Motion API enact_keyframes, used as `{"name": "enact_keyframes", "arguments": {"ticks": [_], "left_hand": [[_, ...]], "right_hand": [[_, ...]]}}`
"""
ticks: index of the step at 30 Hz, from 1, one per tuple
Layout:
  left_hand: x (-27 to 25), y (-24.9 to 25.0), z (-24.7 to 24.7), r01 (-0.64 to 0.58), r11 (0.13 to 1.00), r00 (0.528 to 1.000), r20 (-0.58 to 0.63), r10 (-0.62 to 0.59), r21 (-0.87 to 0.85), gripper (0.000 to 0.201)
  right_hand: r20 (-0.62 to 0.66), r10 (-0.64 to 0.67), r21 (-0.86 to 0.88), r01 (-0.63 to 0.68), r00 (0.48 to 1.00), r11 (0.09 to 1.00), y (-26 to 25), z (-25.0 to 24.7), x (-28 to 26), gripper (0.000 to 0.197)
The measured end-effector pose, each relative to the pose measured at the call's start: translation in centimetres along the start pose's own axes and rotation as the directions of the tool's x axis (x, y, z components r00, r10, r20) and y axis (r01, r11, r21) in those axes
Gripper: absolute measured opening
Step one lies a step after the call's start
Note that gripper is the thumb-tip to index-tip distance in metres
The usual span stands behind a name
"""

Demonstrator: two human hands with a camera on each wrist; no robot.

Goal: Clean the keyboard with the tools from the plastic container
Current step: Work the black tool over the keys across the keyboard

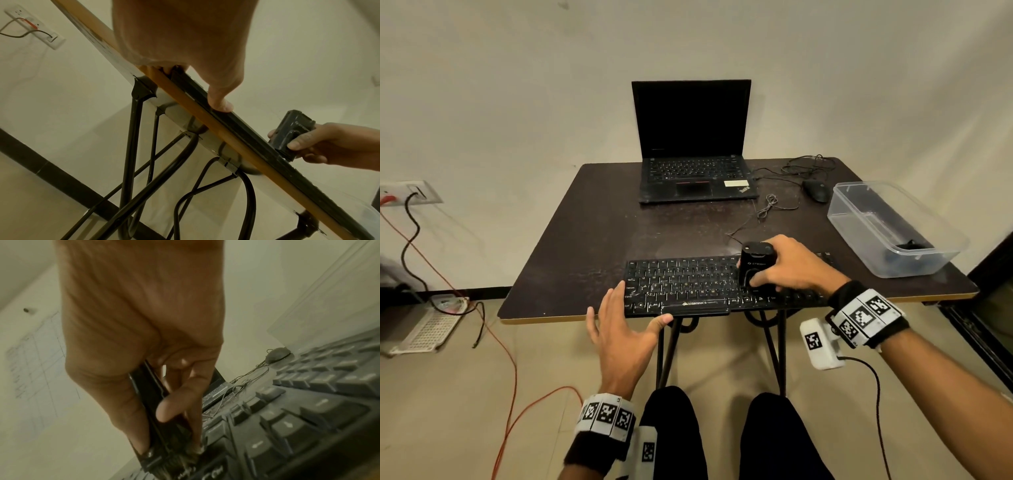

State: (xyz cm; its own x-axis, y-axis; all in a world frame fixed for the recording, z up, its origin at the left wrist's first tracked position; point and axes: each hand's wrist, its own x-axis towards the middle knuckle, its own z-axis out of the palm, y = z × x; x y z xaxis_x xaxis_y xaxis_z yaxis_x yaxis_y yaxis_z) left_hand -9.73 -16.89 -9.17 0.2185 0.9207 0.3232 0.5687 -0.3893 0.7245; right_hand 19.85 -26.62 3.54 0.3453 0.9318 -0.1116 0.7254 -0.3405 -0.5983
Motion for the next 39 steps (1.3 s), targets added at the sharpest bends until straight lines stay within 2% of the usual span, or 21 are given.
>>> {"name": "enact_keyframes", "arguments": {"ticks": [4, 8, 9, 12, 14, 16, 17, 19, 21, 25, 29, 33, 37, 39], "left_hand": [[0.0, 0.0, 0.0, -0.003, 1.0, 1.0, -0.004, 0.003, 0.003, 0.107], [0.0, 0.0, 0.0, -0.007, 1.0, 1.0, -0.006, 0.007, -0.005, 0.108], [-0.1, 0.0, 0.0, -0.007, 1.0, 1.0, -0.005, 0.007, -0.005, 0.108], [-0.1, 0.1, -0.1, -0.006, 1.0, 1.0, 0.008, 0.006, -0.003, 0.108], [0.0, 0.1, -0.2, -0.005, 1.0, 1.0, 0.009, 0.005, -0.005, 0.108], [0.0, -0.1, -0.1, -0.008, 1.0, 1.0, 0.003, 0.008, -0.007, 0.109], [-0.1, -0.1, -0.1, -0.009, 1.0, 1.0, 0.001, 0.009, -0.006, 0.109], [-0.1, -0.1, 0.0, -0.009, 1.0, 1.0, -0.002, 0.009, -0.007, 0.109], [0.0, -0.1, -0.2, -0.009, 1.0, 1.0, 0.002, 0.009, -0.003, 0.109], [0.0, 0.0, -0.1, -0.023, 1.0, 1.0, -0.006, 0.023, -0.004, 0.108], [0.0, 0.1, -0.2, -0.01, 1.0, 1.0, 0.001, 0.01, 0.002, 0.109], [0.0, 0.0, -0.2, -0.02, 1.0, 1.0, 0.005, 0.02, -0.004, 0.108], [0.0, 0.0, -0.1, -0.013, 1.0, 1.0, 0.005, 0.013, 0.004, 0.108], [0.0, 0.0, -0.1, -0.013, 1.0, 1.0, 0.007, 0.013, -0.002, 0.109]], "right_hand": [[-0.122, 0.023, 0.004, -0.023, 0.992, 1.0, -0.3, 0.1, 0.4, 0.02], [-0.004, -0.01, -0.028, 0.01, 1.0, 1.0, -1.1, 0.6, -0.1, 0.022], [-0.009, 0.001, -0.014, -0.001, 1.0, 1.0, -1.0, 0.4, 0.0, 0.023], [-0.128, 0.026, -0.047, -0.033, 0.991, 0.998, -0.8, 0.1, 0.5, 0.021], [-0.063, 0.002, -0.094, -0.008, 0.998, 0.996, -1.3, 0.5, 0.3, 0.021], [0.027, -0.014, -0.094, 0.016, 1.0, 0.995, -1.6, 0.9, 0.3, 0.029], [0.026, -0.002, -0.074, 0.004, 1.0, 0.997, -1.6, 0.9, 0.4, 0.03], [-0.056, 0.021, -0.069, -0.025, 0.998, 0.997, -1.6, 0.5, 0.7, 0.022], [-0.095, 0.011, -0.073, -0.018, 0.995, 0.997, -1.6, 0.7, 0.8, 0.025], [0.01, -0.036, -0.101, 0.037, 0.999, 0.994, -2.1, 1.1, 0.3, 0.021], [-0.148, -0.006, -0.1, -0.009, 0.989, 0.995, -1.7, 0.7, 0.9, 0.023], [-0.015, -0.051, -0.112, 0.049, 0.999, 0.993, -1.9, 1.4, 0.4, 0.02], [-0.147, -0.033, -0.137, 0.012, 0.989, 0.991, -1.8, 0.8, 0.6, 0.021], [-0.056, -0.057, -0.156, 0.048, 0.997, 0.987, -2.1, 1.0, 0.4, 0.019]]}}
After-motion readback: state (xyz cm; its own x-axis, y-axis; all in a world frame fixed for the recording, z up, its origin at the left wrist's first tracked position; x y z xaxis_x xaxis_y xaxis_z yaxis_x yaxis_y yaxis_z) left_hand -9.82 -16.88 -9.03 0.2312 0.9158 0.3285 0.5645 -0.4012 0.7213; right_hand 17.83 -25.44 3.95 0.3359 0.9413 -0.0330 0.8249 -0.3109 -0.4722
